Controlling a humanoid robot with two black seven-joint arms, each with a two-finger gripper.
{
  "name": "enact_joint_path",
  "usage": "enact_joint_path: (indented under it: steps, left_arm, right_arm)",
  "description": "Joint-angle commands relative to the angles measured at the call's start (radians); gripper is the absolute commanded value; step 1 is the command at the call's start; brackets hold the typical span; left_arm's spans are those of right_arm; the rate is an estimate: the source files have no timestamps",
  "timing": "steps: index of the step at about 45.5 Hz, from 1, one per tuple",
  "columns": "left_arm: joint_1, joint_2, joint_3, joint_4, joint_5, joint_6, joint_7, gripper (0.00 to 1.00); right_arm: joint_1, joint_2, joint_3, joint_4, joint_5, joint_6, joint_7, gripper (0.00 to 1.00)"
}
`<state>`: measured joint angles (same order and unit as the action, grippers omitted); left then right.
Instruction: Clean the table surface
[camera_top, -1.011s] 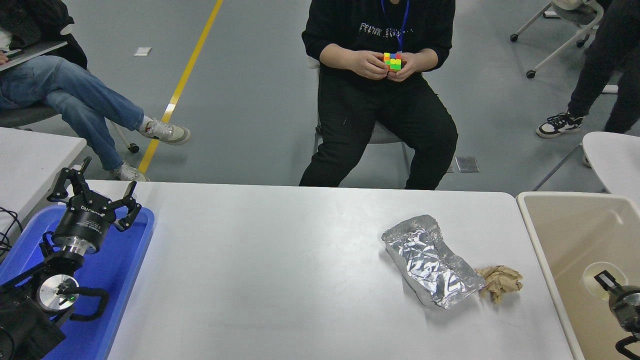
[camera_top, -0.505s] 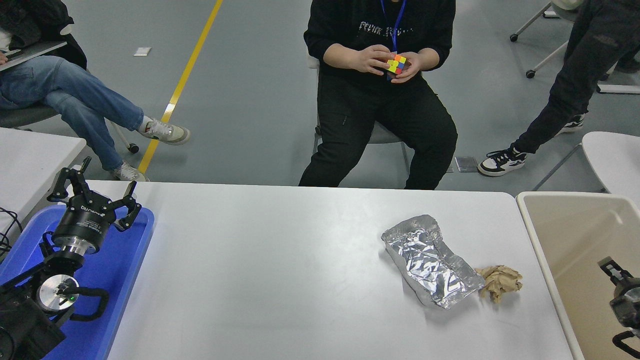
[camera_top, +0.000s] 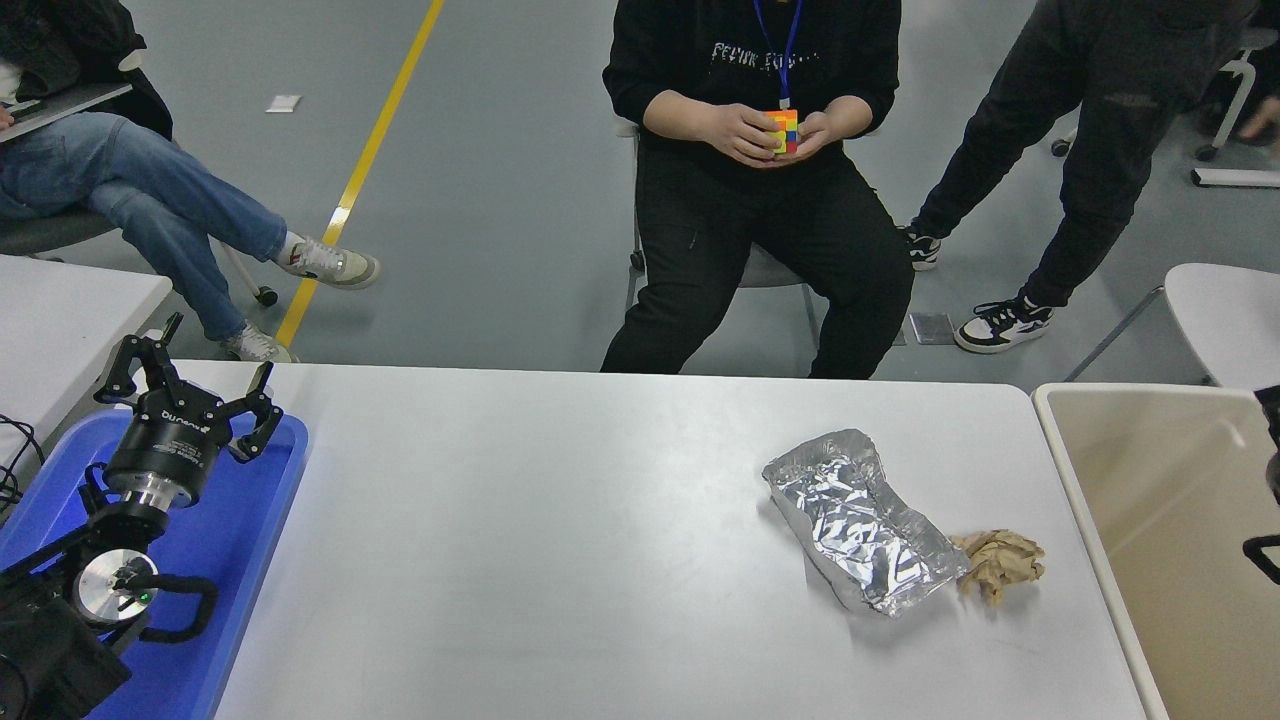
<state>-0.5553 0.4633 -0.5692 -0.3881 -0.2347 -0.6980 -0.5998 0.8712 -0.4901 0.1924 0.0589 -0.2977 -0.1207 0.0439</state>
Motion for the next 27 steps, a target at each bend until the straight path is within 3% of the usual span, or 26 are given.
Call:
enact_joint_path:
  steps: [1, 16, 27]
  left_arm:
    - [0.0, 0.0, 0.0, 0.0, 0.0, 0.0, 0.0, 1.0]
    - [0.0, 0.0, -0.001, 0.0, 0.0, 0.0, 0.0, 1.0]
    - [0.0, 0.0, 0.0, 0.0, 0.0, 0.0, 0.0, 1.0]
  right_arm:
    - [0.124, -0.102, 0.206, 0.117, 0.042, 0.0, -0.001, 0.98]
    - [0.161, -0.217, 0.513, 0.421, 0.042, 0.0, -0.001, 0.98]
    - [0.157, -0.22, 0.627, 0.584, 0.042, 0.0, -0.001, 0.98]
